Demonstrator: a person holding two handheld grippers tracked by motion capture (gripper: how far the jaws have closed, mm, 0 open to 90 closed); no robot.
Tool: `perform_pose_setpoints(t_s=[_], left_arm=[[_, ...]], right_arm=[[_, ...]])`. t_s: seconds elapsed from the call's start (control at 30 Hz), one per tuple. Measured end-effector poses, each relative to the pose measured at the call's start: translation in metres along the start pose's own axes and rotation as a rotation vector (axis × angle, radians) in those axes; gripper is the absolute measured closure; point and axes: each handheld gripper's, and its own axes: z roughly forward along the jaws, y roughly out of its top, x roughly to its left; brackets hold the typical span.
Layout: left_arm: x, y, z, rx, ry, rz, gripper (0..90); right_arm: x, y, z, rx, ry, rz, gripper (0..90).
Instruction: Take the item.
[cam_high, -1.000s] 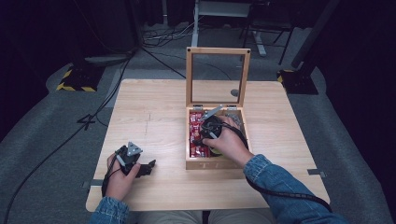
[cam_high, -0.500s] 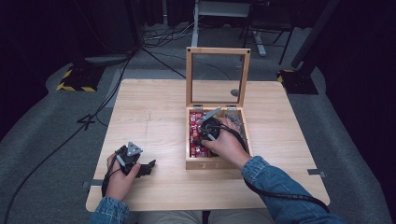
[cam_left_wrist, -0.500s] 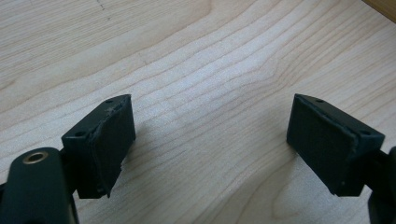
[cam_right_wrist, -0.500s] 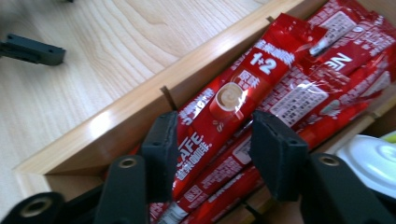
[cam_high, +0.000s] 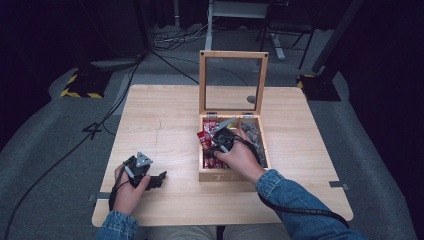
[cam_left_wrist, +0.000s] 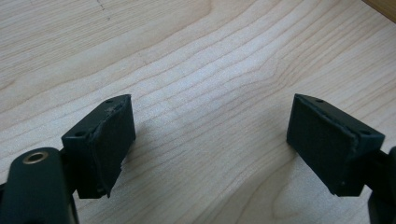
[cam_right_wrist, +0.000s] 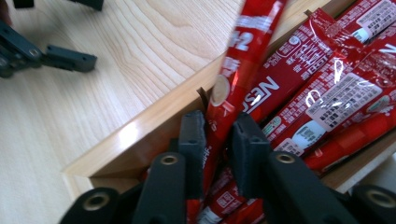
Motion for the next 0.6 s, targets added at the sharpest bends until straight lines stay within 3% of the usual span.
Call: perform_pose_setpoints(t_s=[0.07,0.13,0.27,0.6], left_arm=[[0.0,0.0,0.0,-0.001,0.0,-0.001,15.7],[0.0,0.0,0.0,0.0,0.0,0.0,15.7],[0.0,0.0,0.0,0.0,0.0,0.0,15.7],[0.0,0.0,0.0,0.0,0.0,0.0,15.7]], right_arm=[[0.0,0.001,-0.004,-0.017,0.029,0.036,81.1],[0.001,0.001,-0.005,-0.021,0.034,0.04,81.7],[0.006,0.005,-0.012,-0.038,0.03,0.019,82.2],[0.003,0.013,-0.038,-0.112,0.028,0.027,82.1]])
